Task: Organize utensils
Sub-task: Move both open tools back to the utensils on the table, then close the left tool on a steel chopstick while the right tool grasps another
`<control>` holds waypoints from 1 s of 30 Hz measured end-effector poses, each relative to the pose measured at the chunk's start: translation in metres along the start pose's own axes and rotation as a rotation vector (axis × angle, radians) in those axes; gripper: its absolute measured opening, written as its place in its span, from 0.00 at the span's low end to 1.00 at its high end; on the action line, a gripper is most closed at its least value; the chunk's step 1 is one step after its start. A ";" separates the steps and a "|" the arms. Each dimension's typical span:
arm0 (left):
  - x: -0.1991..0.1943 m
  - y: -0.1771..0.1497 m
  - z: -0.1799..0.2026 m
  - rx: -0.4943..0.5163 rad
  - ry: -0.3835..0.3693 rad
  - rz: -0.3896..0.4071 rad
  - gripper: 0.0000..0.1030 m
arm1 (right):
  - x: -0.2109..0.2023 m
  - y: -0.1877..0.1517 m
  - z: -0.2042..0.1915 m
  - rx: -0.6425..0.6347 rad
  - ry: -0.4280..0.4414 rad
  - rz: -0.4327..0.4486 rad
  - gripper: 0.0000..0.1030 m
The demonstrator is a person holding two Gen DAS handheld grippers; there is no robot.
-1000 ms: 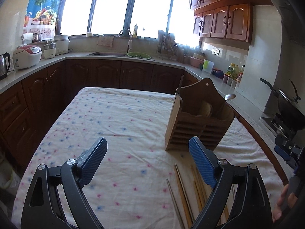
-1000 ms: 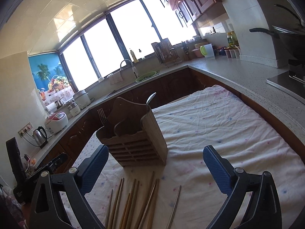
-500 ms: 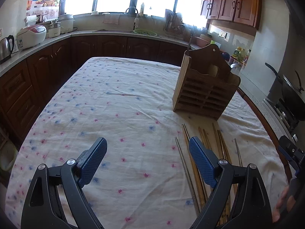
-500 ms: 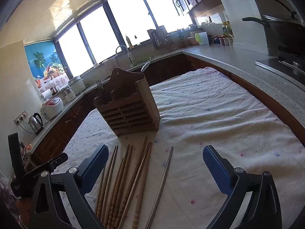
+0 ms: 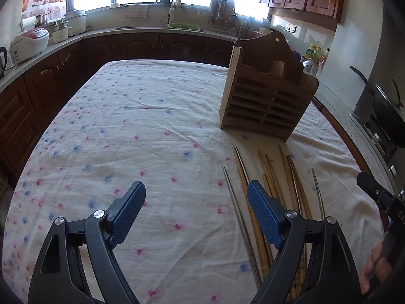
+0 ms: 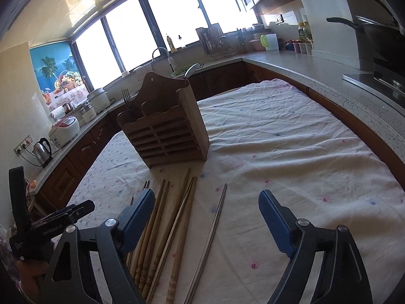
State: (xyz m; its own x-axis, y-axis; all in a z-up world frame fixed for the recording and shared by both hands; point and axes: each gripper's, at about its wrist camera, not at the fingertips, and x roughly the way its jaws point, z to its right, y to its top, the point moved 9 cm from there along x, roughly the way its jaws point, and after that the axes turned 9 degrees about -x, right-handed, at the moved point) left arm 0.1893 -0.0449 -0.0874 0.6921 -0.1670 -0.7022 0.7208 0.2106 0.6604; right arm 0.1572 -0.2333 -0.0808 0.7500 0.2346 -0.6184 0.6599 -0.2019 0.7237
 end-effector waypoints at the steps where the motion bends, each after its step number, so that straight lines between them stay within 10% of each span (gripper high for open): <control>1: 0.004 -0.001 0.002 0.003 -0.005 -0.013 0.73 | 0.004 -0.002 0.001 0.002 0.002 -0.017 0.73; 18: 0.066 -0.010 0.026 0.055 -0.043 -0.205 0.35 | 0.071 -0.016 0.010 -0.006 -0.021 -0.206 0.35; 30: 0.076 -0.012 0.049 0.220 -0.005 -0.148 0.08 | 0.102 -0.020 0.004 -0.155 -0.119 -0.291 0.20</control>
State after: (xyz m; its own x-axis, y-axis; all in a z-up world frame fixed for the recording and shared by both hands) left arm 0.2351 -0.1073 -0.1362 0.5781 -0.1849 -0.7947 0.8049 -0.0305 0.5926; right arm 0.2209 -0.2095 -0.1596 0.5378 0.1464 -0.8303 0.8388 0.0064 0.5444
